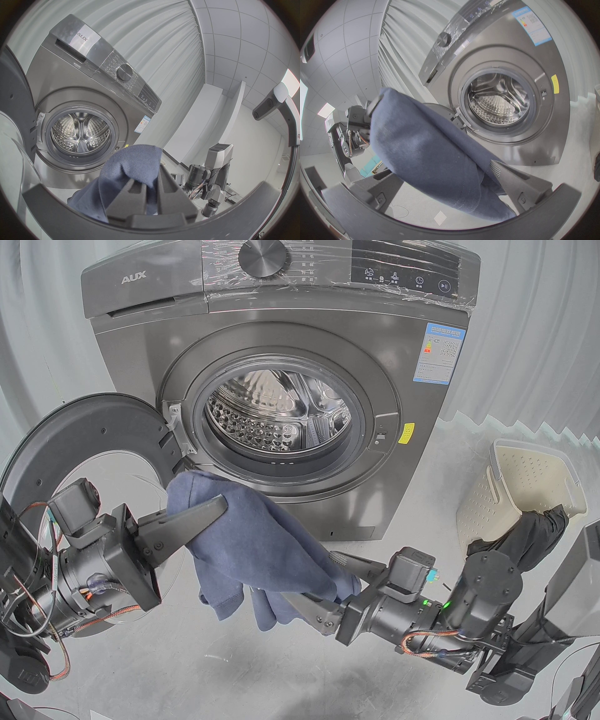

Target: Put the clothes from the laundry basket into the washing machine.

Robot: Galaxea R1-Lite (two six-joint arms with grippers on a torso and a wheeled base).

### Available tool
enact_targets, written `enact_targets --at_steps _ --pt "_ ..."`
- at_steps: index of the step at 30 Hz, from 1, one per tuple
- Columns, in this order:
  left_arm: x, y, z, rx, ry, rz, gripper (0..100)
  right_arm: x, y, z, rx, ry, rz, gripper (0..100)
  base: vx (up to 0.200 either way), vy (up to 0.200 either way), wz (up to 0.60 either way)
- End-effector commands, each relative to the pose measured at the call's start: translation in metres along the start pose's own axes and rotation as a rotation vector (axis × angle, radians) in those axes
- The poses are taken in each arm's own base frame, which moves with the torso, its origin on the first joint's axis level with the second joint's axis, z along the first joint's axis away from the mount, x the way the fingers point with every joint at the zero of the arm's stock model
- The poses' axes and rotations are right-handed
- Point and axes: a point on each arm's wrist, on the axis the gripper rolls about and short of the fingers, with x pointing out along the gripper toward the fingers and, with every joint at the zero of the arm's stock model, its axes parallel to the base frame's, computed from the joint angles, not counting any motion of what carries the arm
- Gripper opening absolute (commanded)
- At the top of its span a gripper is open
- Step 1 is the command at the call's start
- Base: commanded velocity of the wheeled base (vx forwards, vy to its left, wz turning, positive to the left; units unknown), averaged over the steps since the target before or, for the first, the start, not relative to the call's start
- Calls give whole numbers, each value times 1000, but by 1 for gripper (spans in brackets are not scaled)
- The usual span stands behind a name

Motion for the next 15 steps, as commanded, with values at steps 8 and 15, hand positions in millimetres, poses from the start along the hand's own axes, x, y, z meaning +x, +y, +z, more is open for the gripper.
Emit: enact_targets --at_steps 8,15 --pt "0 0 0 -1 1 -1 0 -16 -18 16 -30 -28 -64 100 0 0 0" --pt "0 0 0 -1 2 0 0 -11 -23 3 -33 12 -79 100 0 0 0"
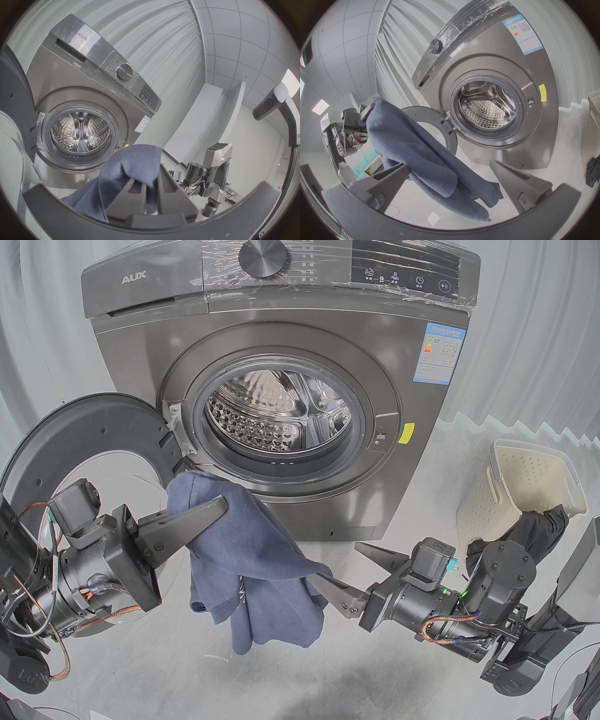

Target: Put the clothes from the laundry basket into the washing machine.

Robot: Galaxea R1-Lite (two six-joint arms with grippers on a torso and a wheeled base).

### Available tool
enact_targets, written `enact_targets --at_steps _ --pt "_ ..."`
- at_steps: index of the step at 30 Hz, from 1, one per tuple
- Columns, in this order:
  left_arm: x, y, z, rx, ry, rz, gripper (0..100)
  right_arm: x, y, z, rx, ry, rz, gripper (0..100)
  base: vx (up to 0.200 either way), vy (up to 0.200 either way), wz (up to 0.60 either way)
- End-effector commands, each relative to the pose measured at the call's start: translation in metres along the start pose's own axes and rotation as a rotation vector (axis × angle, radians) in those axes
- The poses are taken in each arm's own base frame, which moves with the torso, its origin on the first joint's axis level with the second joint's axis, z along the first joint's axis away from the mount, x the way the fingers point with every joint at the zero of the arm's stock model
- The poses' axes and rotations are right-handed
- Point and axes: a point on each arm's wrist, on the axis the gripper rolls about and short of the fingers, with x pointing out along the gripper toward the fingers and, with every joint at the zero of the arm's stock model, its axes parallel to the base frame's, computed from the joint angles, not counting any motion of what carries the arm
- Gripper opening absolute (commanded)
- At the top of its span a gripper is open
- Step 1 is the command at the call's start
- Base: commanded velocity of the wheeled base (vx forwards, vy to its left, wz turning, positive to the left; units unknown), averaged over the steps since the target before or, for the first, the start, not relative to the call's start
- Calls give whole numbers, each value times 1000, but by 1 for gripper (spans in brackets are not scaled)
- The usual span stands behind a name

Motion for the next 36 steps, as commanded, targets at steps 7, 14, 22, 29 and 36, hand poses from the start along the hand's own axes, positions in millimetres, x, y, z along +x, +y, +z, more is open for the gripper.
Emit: enact_targets --at_steps 7,14,22,29,36 --pt "1 1 -1 -1 4 1 0 2 -3 -9 -4 32 -12 100 0 0 0" --pt "2 2 -1 -1 3 4 0 4 -6 -15 -17 52 -22 100 0 0 0" --pt "2 1 0 0 1 3 0 5 -14 -13 -23 44 -50 100 0 0 0" --pt "2 1 0 0 1 3 0 6 -19 -6 -41 16 -64 100 0 0 0" --pt "2 1 0 0 1 3 0 18 -12 -15 -43 26 -35 100 0 0 0"
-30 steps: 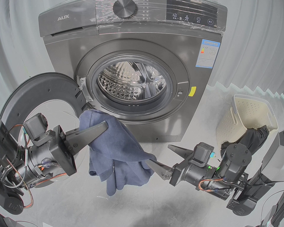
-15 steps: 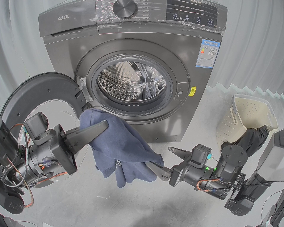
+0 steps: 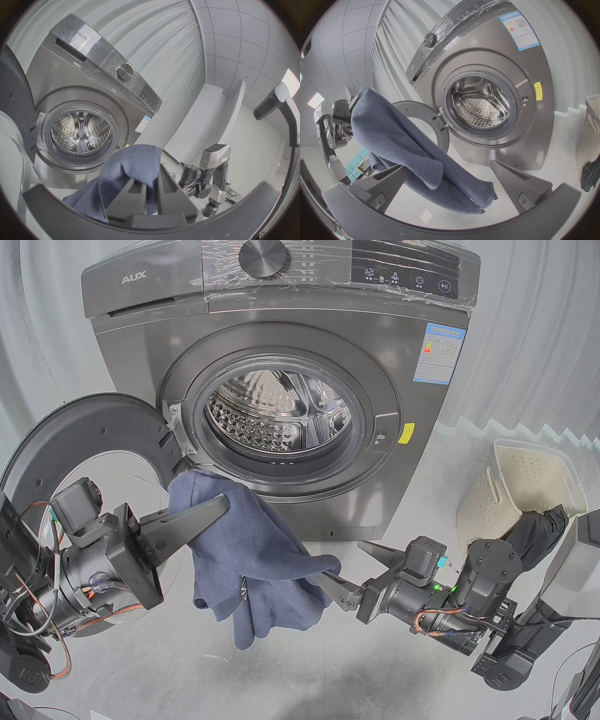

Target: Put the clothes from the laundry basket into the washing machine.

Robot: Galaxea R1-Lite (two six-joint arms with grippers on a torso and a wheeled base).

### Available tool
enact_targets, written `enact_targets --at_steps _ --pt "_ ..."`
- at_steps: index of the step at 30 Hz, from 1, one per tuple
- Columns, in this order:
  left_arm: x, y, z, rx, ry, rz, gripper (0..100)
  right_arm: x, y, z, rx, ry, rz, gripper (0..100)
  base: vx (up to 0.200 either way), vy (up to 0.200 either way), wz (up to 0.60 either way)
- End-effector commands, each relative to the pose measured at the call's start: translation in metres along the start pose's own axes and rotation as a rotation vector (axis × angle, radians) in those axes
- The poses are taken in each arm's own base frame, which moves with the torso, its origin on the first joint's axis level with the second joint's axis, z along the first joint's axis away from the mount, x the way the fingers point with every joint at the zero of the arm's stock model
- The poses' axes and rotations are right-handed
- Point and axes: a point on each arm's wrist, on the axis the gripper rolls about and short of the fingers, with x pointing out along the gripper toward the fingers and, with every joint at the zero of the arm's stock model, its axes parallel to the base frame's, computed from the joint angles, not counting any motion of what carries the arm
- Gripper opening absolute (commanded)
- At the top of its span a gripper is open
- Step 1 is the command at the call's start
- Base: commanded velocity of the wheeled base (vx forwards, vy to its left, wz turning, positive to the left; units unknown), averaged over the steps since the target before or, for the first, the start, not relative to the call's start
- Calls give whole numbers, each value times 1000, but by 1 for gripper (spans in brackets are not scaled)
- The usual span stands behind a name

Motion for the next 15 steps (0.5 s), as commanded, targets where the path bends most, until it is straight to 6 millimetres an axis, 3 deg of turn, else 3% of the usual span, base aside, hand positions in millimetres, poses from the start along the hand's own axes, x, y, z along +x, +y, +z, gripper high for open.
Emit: enact_targets --at_steps 1,7,15 --pt "0 0 0 0 -1 0 0 11 7 -9 0 12 25 100 0 0 0" --pt "0 0 0 0 -1 0 0 28 20 -21 -6 19 67 100 0 0 0" --pt "0 1 0 -1 2 1 0 39 33 -18 -7 -20 108 100 0 0 0"
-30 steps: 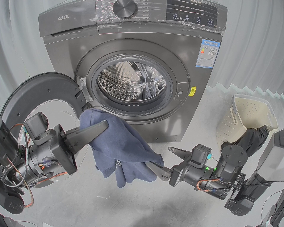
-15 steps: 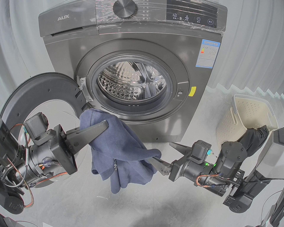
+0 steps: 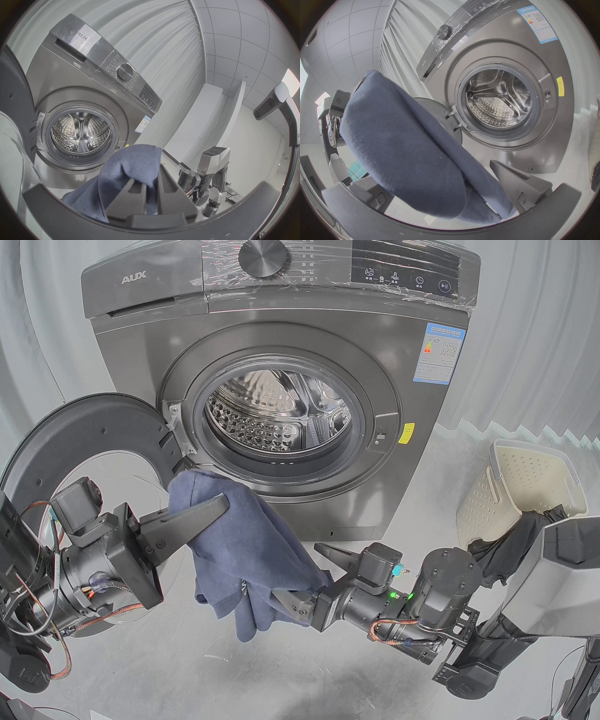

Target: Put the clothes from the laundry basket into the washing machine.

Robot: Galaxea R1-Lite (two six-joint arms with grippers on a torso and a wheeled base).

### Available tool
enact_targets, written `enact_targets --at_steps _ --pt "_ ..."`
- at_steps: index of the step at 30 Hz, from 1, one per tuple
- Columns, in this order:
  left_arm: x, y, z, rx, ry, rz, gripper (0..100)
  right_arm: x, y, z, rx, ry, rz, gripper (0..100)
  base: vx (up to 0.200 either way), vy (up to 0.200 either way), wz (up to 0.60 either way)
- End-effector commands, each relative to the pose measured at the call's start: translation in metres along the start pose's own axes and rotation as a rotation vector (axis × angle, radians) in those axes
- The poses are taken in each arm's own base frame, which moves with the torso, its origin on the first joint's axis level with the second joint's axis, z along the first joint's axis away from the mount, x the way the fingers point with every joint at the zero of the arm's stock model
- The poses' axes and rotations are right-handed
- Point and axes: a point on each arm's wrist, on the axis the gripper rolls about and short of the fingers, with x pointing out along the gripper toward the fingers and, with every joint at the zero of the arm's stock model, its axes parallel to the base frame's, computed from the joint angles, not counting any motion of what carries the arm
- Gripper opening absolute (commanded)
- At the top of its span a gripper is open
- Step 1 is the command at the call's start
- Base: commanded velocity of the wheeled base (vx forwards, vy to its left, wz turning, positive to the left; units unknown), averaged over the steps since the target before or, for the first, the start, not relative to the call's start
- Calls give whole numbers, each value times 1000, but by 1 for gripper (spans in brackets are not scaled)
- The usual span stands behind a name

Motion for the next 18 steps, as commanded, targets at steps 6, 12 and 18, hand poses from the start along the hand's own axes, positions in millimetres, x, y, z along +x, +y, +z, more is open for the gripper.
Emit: enact_targets --at_steps 6,12,18 --pt "1 1 -2 -4 7 2 0 13 6 8 2 -55 22 100 0 0 0" --pt "1 1 -2 -5 8 3 0 14 7 9 3 -62 27 0 0 0 0" --pt "4 7 -7 -14 25 27 0 8 7 23 -1 -97 26 0 0 0 0"
